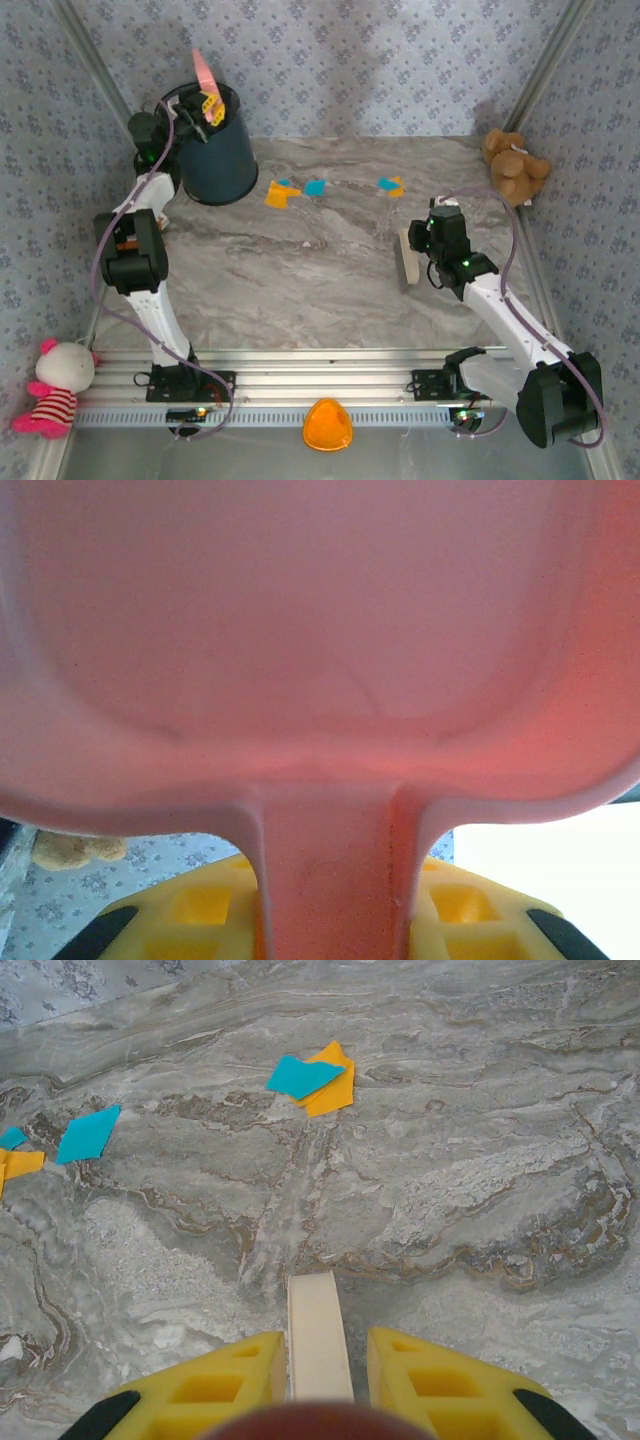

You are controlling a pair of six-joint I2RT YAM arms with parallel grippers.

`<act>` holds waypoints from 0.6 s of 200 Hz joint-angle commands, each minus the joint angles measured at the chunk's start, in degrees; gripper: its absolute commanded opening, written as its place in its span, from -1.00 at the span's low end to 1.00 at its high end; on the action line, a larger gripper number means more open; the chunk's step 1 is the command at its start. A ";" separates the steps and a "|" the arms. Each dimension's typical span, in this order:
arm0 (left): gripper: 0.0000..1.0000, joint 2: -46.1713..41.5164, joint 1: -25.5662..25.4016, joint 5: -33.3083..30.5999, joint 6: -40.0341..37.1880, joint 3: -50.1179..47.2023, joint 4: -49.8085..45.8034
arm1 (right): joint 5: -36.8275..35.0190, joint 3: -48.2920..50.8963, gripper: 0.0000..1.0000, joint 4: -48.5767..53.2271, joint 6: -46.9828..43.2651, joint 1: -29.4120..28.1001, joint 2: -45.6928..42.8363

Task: Sweep away the paper scraps from the table

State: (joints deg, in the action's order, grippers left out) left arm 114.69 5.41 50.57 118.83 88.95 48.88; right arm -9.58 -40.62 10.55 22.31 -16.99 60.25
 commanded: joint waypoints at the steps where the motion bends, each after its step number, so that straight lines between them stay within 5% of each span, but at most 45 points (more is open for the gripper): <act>1: -1.00 -0.63 0.34 0.84 -0.54 1.17 2.56 | 0.60 0.14 -1.00 0.10 0.91 0.30 -1.01; 53: -1.00 -2.77 0.39 3.19 -8.53 3.30 -6.82 | 0.80 -0.18 -1.00 0.17 0.75 0.34 -1.01; 120: -1.00 -8.48 0.35 5.51 -37.61 10.14 -39.76 | 1.39 0.09 -1.00 -0.18 0.78 0.39 -1.10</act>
State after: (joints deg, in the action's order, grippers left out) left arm 111.24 5.43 54.02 96.31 94.11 23.42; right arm -9.28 -40.62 10.55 22.31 -16.84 60.25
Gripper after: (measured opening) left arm 0.265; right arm 0.270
